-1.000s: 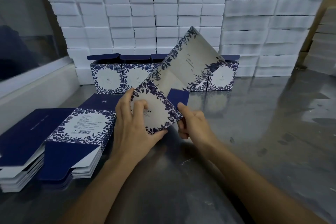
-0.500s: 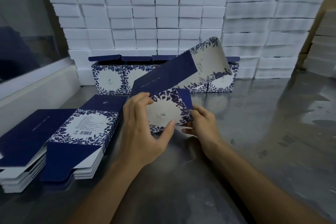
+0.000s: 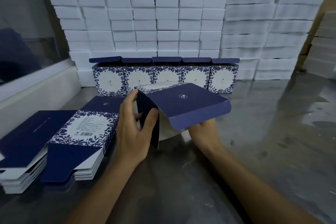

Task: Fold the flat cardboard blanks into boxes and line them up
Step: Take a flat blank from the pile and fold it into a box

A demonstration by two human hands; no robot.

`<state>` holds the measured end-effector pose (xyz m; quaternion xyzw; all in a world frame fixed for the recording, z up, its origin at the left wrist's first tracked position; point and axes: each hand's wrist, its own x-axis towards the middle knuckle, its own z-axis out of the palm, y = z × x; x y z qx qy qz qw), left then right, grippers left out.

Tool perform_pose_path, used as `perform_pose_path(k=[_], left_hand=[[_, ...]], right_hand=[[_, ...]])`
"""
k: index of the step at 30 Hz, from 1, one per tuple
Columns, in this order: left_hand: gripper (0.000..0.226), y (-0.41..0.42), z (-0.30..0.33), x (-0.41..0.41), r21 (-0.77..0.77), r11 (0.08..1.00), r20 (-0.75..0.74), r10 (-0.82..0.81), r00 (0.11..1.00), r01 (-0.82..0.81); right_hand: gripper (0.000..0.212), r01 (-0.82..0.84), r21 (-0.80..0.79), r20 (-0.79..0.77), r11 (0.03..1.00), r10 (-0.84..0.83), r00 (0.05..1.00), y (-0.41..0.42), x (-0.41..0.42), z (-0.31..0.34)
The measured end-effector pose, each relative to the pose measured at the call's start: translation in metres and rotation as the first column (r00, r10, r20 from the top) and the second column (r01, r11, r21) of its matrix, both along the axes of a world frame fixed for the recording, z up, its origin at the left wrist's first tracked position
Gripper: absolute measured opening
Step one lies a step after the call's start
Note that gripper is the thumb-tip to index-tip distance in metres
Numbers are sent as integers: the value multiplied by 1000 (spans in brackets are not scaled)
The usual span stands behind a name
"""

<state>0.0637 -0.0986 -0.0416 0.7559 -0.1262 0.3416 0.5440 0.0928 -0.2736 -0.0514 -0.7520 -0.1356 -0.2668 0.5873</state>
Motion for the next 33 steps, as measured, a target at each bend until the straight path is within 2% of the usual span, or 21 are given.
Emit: perform_pose_path(k=[1,2,4,7,10,11,14,16,18,19,21,23,25,26,27,33], left_hand=[[68,0,1,1,7,1000,11,-5,1000,5],[66,0,3,1,16,1000,26,-5,1000,5],[54,1,7,2,3,1000,59,2,998,-2],[63,1,16,3,-200,979,-36,-40,999,32],[53,3,28,2,-410,912,-142,-81,987,16],[49,4,30,1,-416,909,-155,-65,986,-5],[23,6,32,0,-292,952,-179,45,983,-96],[39,10,28,9,-238,962,-316,56,947,-137],[45,15,28,10,-360,914,-443,9,897,-187],[45,17,30,8,-359,909,-452,29,891,-212],[44,16,36,2,-369,897,-447,59,893,-244],[39,18,39,-1,-480,848,-393,20,919,-224],[21,20,50,-4,-655,738,-303,-57,951,-164],[7,24,53,-2,-718,683,-267,-89,960,-136],[4,26,55,0,-741,657,-267,-101,958,-137],[16,29,53,3,-717,682,-271,-81,959,-145]], right_hand=[[13,-18,18,22,1000,18,1000,2,-1,1],[15,-38,23,33,999,37,999,3,-1,3],[34,-68,41,8,997,68,998,4,-4,9],[24,-77,72,48,994,74,996,5,-8,15],[47,-175,67,83,982,170,982,6,-13,18],[48,-225,52,84,973,221,972,8,-14,17],[48,-319,1,70,948,318,945,12,-17,16],[62,-344,-16,87,939,344,935,11,-18,15],[72,-325,-69,104,943,331,938,12,-17,15],[75,-306,-110,108,946,318,942,12,-16,15],[85,-307,-163,86,938,324,942,12,-15,17],[94,-339,-185,54,922,354,934,8,-15,19],[92,-347,-206,48,915,364,930,2,-15,19],[90,-348,-213,58,913,368,928,0,-15,19],[88,-344,-221,66,912,366,928,0,-15,19],[88,-292,-251,53,923,314,948,5,-11,16]])
